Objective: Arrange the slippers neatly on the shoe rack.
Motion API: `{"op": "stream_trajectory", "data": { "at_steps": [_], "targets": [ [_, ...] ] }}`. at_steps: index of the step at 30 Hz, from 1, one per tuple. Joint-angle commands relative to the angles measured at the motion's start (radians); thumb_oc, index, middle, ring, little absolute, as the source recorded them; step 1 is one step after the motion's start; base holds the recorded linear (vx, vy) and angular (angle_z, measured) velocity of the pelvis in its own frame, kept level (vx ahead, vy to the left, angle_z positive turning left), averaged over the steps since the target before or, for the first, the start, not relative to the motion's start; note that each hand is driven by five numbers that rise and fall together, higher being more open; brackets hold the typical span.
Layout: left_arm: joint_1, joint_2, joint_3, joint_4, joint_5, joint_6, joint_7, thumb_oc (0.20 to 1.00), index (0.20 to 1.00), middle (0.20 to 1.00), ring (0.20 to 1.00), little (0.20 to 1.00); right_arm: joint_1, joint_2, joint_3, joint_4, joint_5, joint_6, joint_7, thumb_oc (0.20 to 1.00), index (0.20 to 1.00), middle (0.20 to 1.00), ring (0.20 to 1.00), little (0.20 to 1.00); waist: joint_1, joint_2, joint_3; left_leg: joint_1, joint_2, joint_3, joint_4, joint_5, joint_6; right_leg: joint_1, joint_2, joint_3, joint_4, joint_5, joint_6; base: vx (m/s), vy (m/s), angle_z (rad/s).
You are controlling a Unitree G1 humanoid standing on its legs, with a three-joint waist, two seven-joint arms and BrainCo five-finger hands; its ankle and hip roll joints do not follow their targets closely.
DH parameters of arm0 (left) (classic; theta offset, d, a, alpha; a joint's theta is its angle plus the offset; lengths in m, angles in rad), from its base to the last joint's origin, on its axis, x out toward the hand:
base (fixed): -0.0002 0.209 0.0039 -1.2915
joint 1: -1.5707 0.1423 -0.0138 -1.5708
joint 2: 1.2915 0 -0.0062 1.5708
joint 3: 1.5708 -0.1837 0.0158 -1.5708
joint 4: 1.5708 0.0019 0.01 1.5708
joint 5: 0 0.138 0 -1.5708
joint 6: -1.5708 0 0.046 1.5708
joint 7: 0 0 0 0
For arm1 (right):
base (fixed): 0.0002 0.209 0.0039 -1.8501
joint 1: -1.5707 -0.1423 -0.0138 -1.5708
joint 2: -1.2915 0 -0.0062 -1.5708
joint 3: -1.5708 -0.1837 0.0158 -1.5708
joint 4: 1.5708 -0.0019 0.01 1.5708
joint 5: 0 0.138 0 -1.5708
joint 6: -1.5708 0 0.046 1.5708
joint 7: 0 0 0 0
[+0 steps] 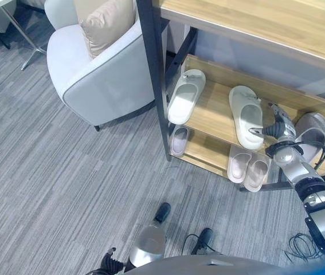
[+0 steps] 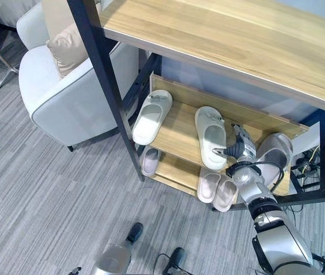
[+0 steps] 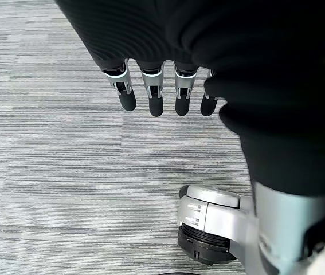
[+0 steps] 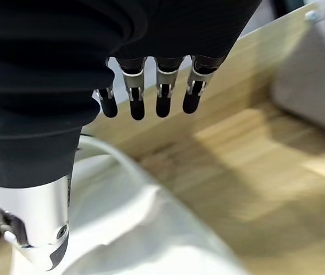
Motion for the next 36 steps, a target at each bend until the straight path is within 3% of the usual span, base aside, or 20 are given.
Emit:
{"op": "stream_trajectory", "data": {
  "at_steps": [1,8,14,15,16,19,21,24,36],
  "targets": [
    [-0.023,-0.014,-0.041,0.078,-0.021,-0.006,0.022,1.0,1.0,1.0,1.0,1.0,-0.055,-0.049,0.022,-0.034,0.077,-0.026,-0.036,1.0,1.0,1.0,1.0,1.0,0.022,0.0,-0.003,0.023,-0.005,-0.028,0.001,-0.055,-0.008,0.062,-0.058,-0.047,0.012,0.014,0.104,0.04,0.02,0.1],
    [-0.033,-0.005,-0.062,0.073,-0.044,-0.014,0.018,1.0,1.0,1.0,1.0,1.0,-0.137,-0.031,0.043,0.107,0.168,-0.035,-0.013,1.0,1.0,1.0,1.0,1.0,0.054,-0.015,0.007,0.001,-0.014,-0.046,0.001,-0.049,-0.012,0.051,-0.061,-0.071,0.012,0.018,0.108,0.02,0.017,0.07],
    [-0.034,0.008,-0.061,0.071,-0.043,-0.017,0.02,1.0,1.0,1.0,1.0,1.0,-0.177,-0.03,0.105,0.161,0.126,-0.022,-0.002,1.0,1.0,1.0,1.0,1.0,0.066,-0.031,0.015,-0.018,-0.019,-0.051,-0.001,-0.044,-0.015,0.039,-0.063,-0.08,0.012,0.021,0.111,0.01,0.011,0.05],
    [-0.034,0.013,-0.059,0.072,-0.042,-0.018,0.02,1.0,1.0,1.0,1.0,1.0,-0.186,-0.03,0.118,0.173,0.11,-0.017,-0.004,0.78,0.78,0.78,0.78,0.78,0.07,-0.035,0.017,-0.021,-0.019,-0.052,-0.001,-0.043,-0.016,0.036,-0.063,-0.081,0.012,0.022,0.112,0.04,0.016,0.05],
    [-0.039,0.016,-0.061,0.071,-0.041,-0.019,0.022,1.0,1.0,1.0,1.0,1.0,-0.199,-0.022,0.123,0.192,0.106,-0.014,-0.007,0.2,0.2,0.2,0.2,0.2,0.074,-0.041,0.02,-0.026,-0.02,-0.057,-0.001,-0.042,-0.016,0.033,-0.064,-0.087,0.012,0.025,0.112,0.03,0.013,0.07],
    [-0.042,0.016,-0.065,0.066,-0.036,-0.02,0.028,1.0,1.0,1.0,1.0,1.0,-0.195,-0.021,0.123,0.195,0.088,-0.011,-0.029,0.2,0.2,0.2,0.2,0.2,0.077,-0.045,0.022,-0.025,-0.023,-0.063,-0.001,-0.041,-0.017,0.037,-0.065,-0.098,0.012,0.025,0.113,0.02,0.015,0.11],
    [-0.143,0.008,-0.063,0.067,-0.064,-0.009,0.033,1.0,1.0,1.0,1.0,1.0,-0.217,-0.013,0.139,0.151,0.067,-0.001,-0.016,0.2,0.2,0.2,0.2,0.2,0.05,-0.044,0.017,-0.023,-0.021,-0.057,-0.001,-0.045,-0.015,0.033,-0.065,-0.09,0.012,0.028,0.114,0.01,0.035,0.04],
    [-0.107,0.015,-0.085,0.053,-0.084,-0.018,0.045,1.0,1.0,1.0,1.0,1.0,-0.22,-0.04,0.103,0.25,0.08,0.005,-0.072,0.2,0.2,0.2,0.2,0.2,0.065,-0.03,0.01,-0.028,-0.032,-0.076,-0.001,-0.044,-0.012,0.038,-0.071,-0.112,0.012,0.027,0.116,0.0,0.031,0.03],
    [-0.129,0.031,-0.073,0.065,-0.116,-0.013,0.041,1.0,1.0,1.0,1.0,1.0,-0.329,-0.001,0.076,0.167,0.118,0.028,-0.131,0.2,0.2,0.2,0.2,0.2,0.056,-0.029,0.02,-0.043,-0.036,-0.068,0.004,-0.047,-0.006,0.02,-0.077,-0.099,0.012,0.038,0.117,-0.01,0.012,0.04]
  ]
}}
